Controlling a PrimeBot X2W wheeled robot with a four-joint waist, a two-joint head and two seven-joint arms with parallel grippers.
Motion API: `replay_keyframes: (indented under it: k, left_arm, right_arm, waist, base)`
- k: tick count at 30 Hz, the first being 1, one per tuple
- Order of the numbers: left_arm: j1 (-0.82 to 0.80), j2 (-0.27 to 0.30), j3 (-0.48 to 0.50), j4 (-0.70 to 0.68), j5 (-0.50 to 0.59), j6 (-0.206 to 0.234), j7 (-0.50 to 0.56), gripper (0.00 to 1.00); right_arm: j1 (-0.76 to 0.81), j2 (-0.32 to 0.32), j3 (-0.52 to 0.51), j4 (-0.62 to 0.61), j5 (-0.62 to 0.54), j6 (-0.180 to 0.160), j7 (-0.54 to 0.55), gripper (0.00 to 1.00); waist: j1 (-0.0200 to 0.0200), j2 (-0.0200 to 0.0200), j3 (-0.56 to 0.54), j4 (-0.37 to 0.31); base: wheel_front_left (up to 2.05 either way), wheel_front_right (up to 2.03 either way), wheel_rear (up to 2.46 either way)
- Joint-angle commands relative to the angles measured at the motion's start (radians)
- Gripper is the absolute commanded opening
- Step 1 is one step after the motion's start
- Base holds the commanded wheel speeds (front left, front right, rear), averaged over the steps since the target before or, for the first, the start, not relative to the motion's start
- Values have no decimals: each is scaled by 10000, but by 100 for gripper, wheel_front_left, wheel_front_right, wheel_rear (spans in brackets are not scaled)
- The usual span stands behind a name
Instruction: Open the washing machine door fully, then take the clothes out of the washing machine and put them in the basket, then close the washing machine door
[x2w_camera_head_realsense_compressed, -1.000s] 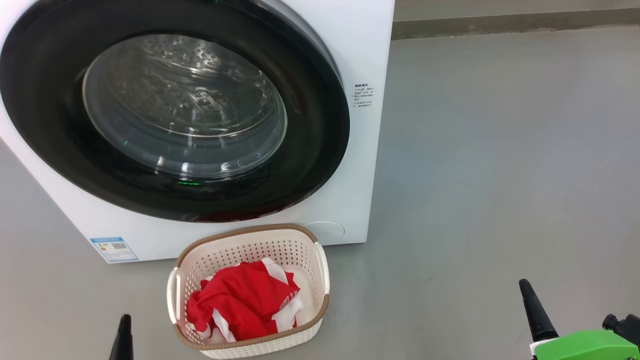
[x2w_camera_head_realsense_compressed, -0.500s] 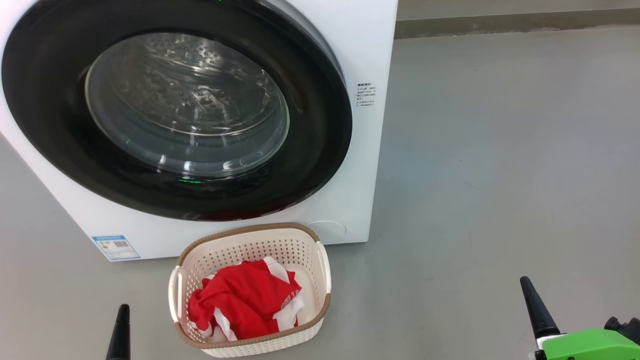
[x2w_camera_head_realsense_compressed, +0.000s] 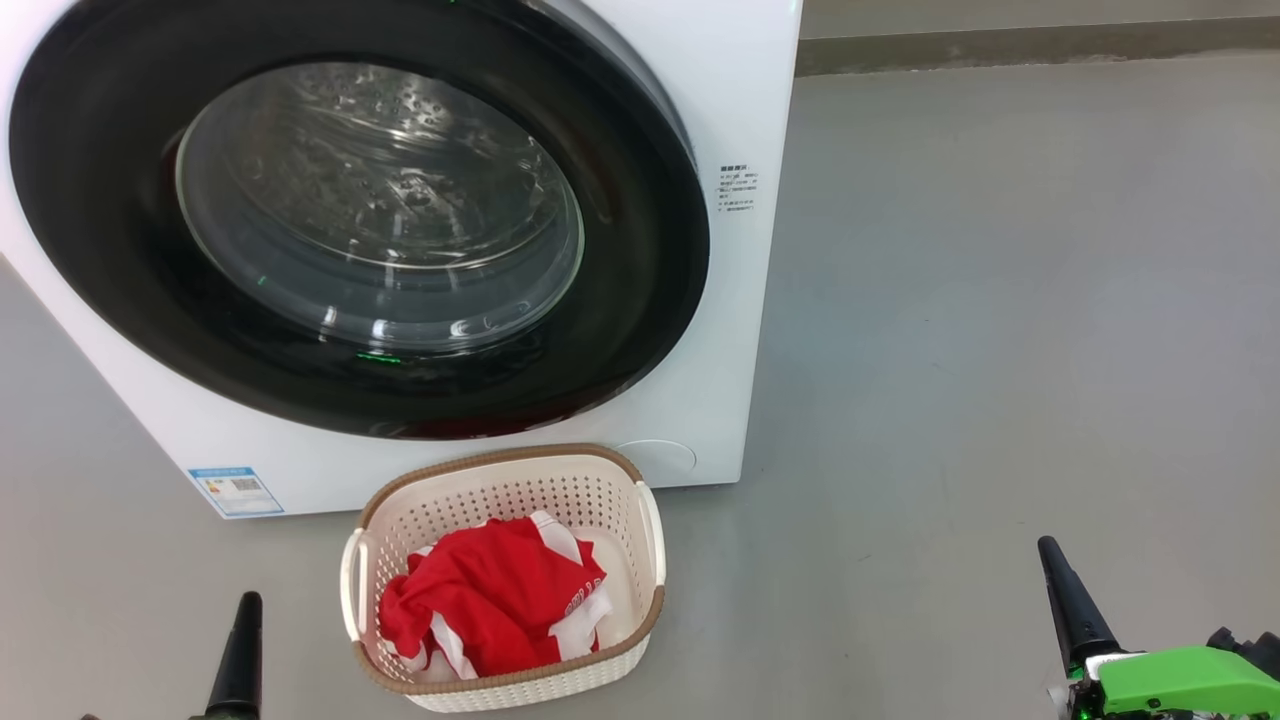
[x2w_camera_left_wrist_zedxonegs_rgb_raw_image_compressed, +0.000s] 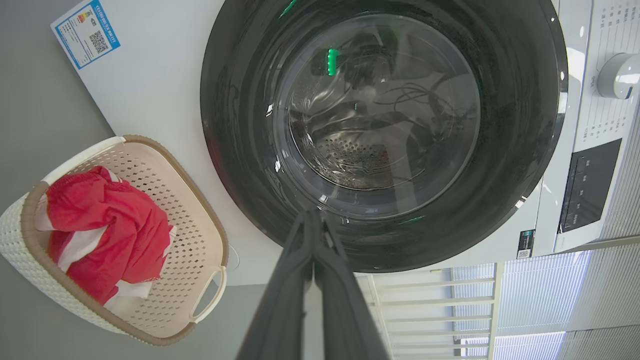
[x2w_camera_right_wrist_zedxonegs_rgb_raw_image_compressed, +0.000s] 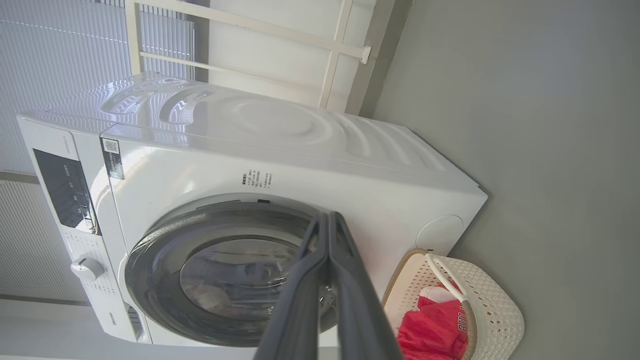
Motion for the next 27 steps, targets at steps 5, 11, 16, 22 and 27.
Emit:
replay_keyframes:
  k: [5,11,16,22,27]
  left_arm:
    - [-522,108,379,-306,-758,-29,210,0]
    - [-605,96,426,-326,-1260,-31,354,0]
    - [-688,85,473,-345,-1762,-32,497,0]
    - [-739,78,502,-357,-2073,-33,586,0]
    - [-739,78,502,-357,-2073,-33,586,0]
  right_arm:
    - [-492,64,3,-358,650,-9,234,0]
    - [-539,138,-80,-399,1095,-10,383,0]
    - [-585,212,-164,-440,1539,-11,532,0]
    - [-614,259,-216,-465,1813,-11,624,0]
    - [-615,260,-218,-465,1812,-11,626,0]
  waist:
    - [-1,0,8,26]
    - [-1,0,14,48]
    - [-1,0,21,70]
    - [-1,0,25,84]
    - [-1,0,25,84]
  base:
    - [0,0,0]
    - [0,0,0]
    - [0,0,0]
    - [0,0,0]
    - [0,0,0]
